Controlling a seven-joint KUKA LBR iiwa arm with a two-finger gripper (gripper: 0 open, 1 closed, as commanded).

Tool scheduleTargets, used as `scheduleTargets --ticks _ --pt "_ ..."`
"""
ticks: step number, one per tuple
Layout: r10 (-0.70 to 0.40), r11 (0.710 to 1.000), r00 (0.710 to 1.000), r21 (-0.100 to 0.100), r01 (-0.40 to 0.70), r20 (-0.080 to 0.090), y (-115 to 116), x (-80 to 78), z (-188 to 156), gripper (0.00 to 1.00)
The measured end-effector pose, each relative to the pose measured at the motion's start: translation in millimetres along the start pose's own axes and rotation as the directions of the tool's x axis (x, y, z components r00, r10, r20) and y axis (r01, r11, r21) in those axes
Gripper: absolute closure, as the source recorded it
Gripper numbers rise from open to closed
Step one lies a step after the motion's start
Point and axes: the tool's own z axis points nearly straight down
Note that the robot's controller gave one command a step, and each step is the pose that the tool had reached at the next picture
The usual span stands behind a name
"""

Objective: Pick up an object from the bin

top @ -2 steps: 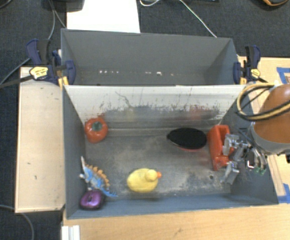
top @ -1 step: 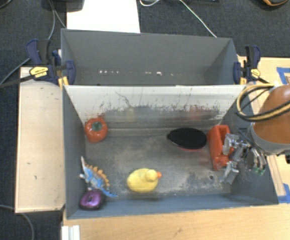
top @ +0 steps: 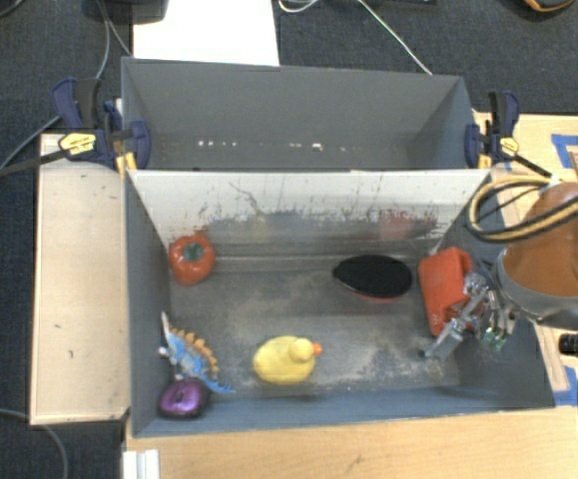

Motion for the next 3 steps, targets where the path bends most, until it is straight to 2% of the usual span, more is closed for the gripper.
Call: scheduleTargets --ticks 1,2,3 --pt "-0.279 0.960 0.960 0.007 0.279 0.006 -9 -5.8 0 0.00" --pt "0.216 0.976 0.976 -0.032 -0.216 0.012 16 7.0 -2 1.00" --pt "0.215 0.976 0.976 -0.032 -0.215 0.012 16 6.9 -2 1.00"
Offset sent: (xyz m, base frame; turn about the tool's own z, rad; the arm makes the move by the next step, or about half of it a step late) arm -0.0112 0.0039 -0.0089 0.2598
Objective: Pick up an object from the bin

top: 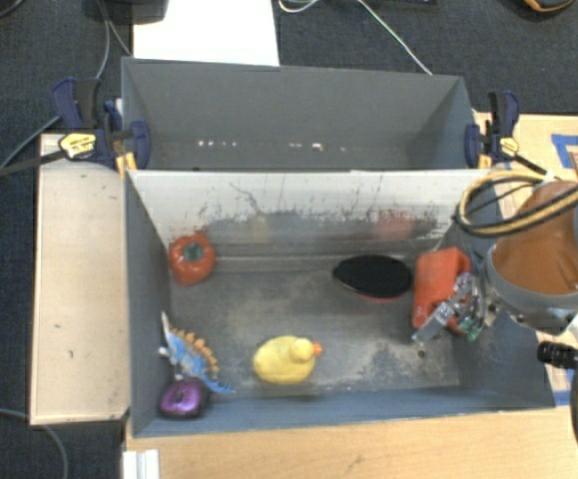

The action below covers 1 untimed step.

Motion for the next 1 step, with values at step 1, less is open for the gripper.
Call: scheduleTargets --ticks 1 --pt "-0.002 1.000 1.000 -0.001 0.002 0.000 0.6 0.4 -1.0 1.00"
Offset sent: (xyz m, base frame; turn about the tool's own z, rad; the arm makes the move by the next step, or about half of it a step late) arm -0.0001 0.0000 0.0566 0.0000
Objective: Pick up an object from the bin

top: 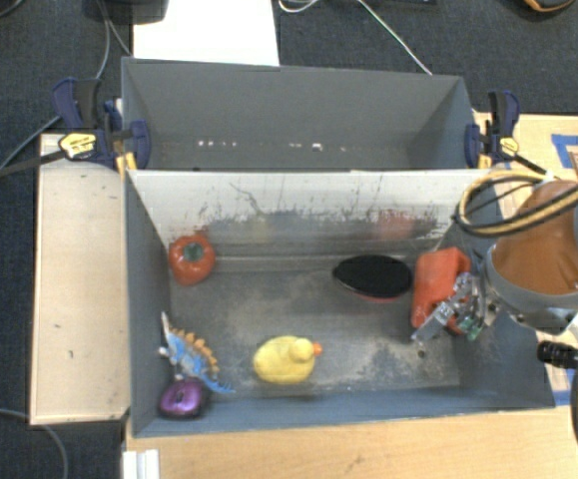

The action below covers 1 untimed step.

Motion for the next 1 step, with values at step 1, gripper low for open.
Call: scheduleTargets --ticks 1 --pt "0.003 1.000 1.000 0.005 -0.003 -0.009 -0.9 3.0 -5.6 1.00"
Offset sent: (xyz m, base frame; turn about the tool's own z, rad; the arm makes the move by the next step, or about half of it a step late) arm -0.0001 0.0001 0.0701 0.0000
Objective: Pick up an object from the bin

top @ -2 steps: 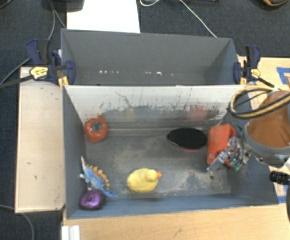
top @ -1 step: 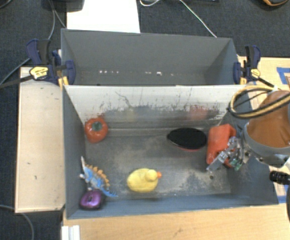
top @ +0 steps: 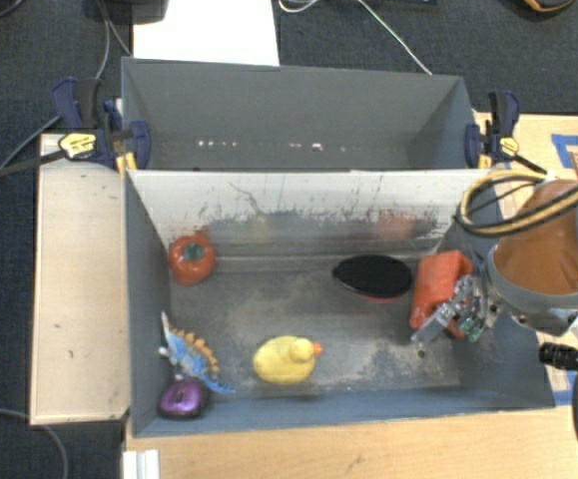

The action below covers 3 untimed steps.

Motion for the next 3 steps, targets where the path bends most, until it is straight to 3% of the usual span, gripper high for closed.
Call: scheduleTargets --ticks 1,2,3 --pt "0.002 1.000 1.000 0.009 -0.002 -0.013 -3 2.7 -15 1.00" --pt "-0.002 1.000 1.000 0.003 0.002 -0.002 0 -0.7 -36 1.00" --pt "-0.005 1.000 1.000 0.001 0.005 -0.001 1 -0.7 -41 1.00"
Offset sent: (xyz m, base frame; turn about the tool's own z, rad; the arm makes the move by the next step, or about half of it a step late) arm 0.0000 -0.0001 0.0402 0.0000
